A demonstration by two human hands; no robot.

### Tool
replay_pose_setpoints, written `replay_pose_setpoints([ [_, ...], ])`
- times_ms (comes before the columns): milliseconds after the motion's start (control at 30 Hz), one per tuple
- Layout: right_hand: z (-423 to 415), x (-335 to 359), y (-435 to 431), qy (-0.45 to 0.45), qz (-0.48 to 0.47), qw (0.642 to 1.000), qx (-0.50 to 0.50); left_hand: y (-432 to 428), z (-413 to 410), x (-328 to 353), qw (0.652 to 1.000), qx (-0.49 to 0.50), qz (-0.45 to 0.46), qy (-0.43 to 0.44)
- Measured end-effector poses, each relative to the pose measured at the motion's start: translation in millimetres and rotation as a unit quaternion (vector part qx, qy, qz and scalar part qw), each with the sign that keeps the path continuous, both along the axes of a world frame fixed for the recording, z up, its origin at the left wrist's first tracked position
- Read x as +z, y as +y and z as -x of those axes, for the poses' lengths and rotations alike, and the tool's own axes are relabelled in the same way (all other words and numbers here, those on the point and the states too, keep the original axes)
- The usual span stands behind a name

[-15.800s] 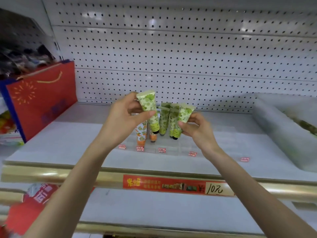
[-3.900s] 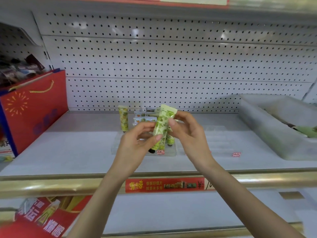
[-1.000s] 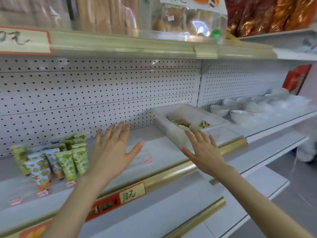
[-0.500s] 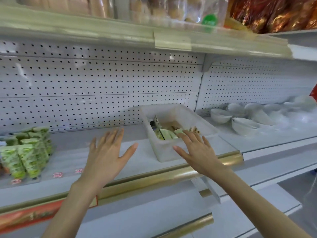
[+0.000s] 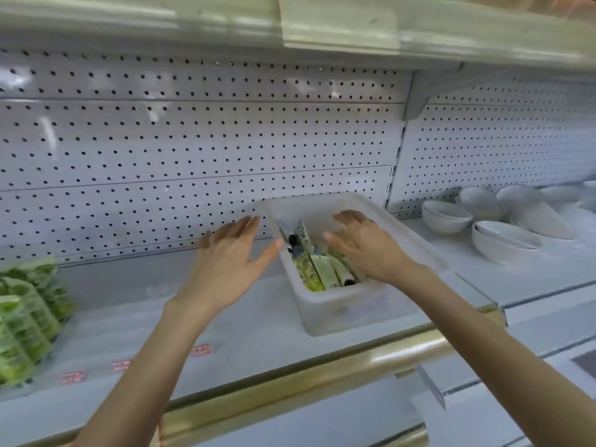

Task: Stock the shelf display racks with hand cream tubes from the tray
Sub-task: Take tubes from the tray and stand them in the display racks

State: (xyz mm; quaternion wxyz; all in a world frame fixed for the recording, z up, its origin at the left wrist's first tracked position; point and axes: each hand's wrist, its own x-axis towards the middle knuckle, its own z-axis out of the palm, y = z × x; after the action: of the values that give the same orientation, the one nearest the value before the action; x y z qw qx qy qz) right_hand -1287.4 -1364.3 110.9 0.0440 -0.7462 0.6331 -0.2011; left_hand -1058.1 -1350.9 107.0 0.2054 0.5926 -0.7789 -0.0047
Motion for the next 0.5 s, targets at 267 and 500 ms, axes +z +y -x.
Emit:
replay_pose_setpoints([
  [267,12.7,11.7,-62.2,-0.022,-0.101,0.995,0.018,-24.6,13.4,7.7,0.997,-0.017,-0.067,0.020],
  [500,2.7,5.4,-120.5,0.002,-0.183,0.981,0.063,-35.1,22.7,8.6,0.994,0.026,-0.101,0.016],
])
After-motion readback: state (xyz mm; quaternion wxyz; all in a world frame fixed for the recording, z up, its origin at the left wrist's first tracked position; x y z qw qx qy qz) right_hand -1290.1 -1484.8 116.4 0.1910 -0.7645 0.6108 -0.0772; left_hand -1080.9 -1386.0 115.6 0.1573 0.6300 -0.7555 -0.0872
